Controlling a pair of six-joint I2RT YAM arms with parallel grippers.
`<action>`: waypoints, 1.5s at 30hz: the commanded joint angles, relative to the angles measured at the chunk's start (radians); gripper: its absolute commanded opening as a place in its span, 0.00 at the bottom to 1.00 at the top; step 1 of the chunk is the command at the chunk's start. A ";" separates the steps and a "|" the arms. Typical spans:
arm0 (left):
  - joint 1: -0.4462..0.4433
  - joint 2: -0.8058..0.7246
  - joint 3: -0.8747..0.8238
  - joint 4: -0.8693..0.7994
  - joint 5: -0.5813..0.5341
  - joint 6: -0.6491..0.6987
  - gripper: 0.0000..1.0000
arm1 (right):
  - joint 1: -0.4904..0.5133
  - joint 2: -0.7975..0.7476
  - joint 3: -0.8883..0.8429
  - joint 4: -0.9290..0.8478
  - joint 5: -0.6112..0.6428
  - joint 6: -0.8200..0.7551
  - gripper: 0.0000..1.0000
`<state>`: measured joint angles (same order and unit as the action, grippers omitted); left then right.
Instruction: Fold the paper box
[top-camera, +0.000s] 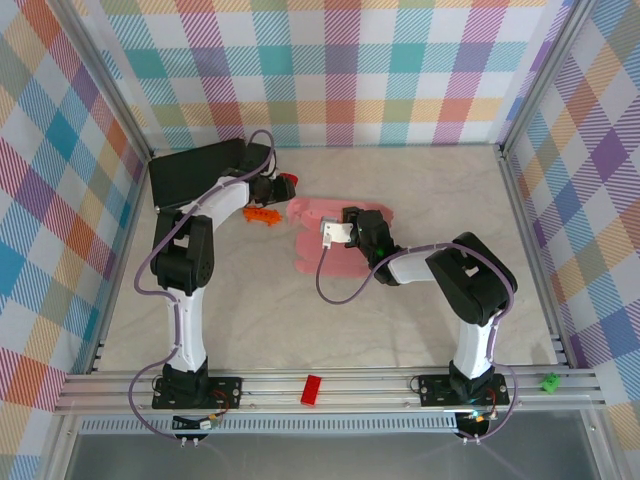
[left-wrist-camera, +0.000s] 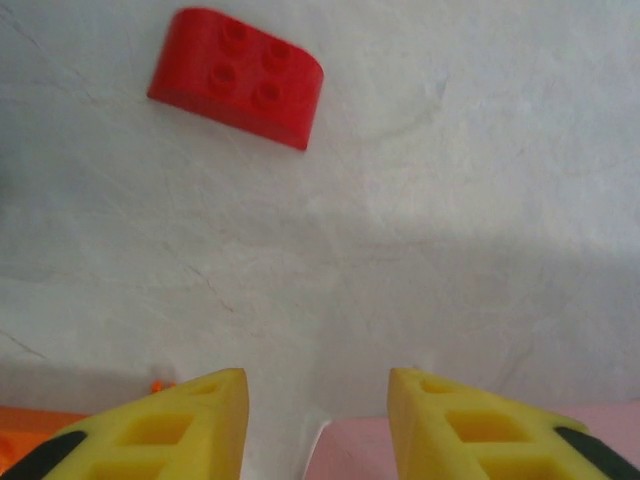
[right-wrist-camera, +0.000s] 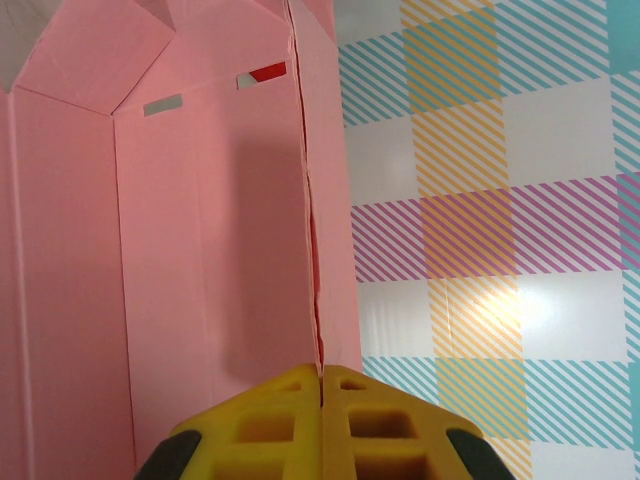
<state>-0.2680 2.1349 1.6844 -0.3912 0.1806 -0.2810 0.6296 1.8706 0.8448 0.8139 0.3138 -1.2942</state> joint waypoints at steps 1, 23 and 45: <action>-0.007 0.001 0.016 -0.070 0.049 0.030 0.38 | 0.010 0.025 -0.001 -0.031 -0.015 0.018 0.00; -0.013 -0.142 -0.219 -0.030 0.144 0.042 0.35 | 0.010 0.038 0.041 -0.054 0.002 0.016 0.00; 0.009 -0.171 -0.252 0.068 0.153 -0.017 0.39 | 0.003 0.018 0.077 -0.151 -0.014 0.024 0.01</action>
<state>-0.2680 2.0048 1.4525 -0.3630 0.3283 -0.2722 0.6296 1.8900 0.9062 0.7452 0.3317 -1.2942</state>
